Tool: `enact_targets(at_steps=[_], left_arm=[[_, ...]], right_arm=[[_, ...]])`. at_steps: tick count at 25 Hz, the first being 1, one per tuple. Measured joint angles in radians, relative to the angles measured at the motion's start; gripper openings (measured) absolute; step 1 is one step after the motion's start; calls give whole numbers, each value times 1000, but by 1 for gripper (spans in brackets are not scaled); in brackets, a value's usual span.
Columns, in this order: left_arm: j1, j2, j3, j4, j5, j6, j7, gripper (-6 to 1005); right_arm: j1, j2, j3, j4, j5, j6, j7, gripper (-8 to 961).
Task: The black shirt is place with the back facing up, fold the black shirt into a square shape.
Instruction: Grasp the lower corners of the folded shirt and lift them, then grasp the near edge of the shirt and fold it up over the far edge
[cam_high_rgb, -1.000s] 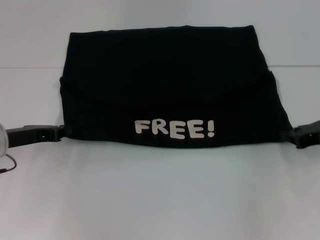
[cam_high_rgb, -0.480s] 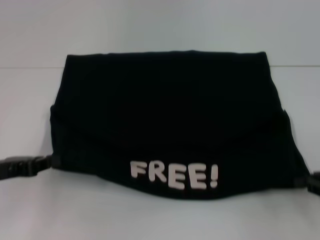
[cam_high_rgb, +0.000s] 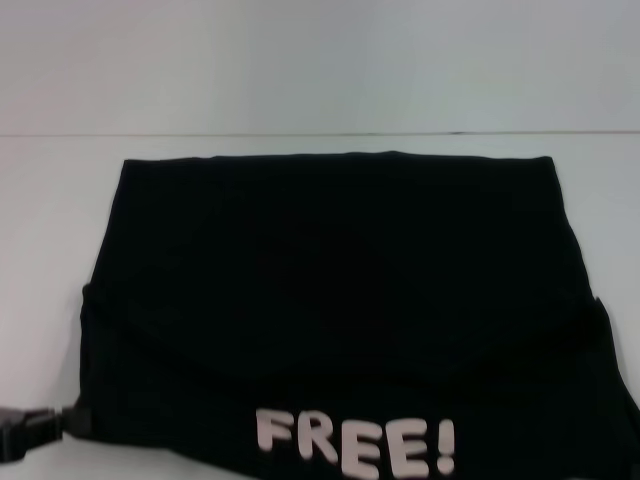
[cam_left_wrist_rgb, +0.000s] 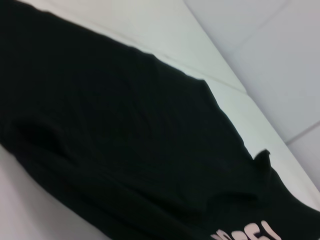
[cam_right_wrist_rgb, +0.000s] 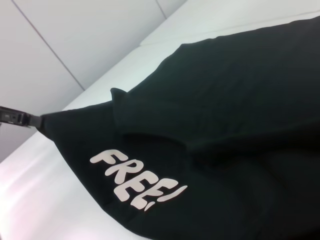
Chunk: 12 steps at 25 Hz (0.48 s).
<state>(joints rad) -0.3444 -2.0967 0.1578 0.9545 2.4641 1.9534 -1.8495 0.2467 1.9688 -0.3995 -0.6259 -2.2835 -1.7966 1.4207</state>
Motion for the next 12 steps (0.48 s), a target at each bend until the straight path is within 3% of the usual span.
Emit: enact_targets(at_steps=[6,12], left_arm=[[19,-2,-19,10,25,86,29,36],[-36,14,-22,-3,22,62,5,39]], right_arm=[[-50,0,13,1,-24,-53,-19,43],[-8,-8,80,-2,-25,-59,-5,44]])
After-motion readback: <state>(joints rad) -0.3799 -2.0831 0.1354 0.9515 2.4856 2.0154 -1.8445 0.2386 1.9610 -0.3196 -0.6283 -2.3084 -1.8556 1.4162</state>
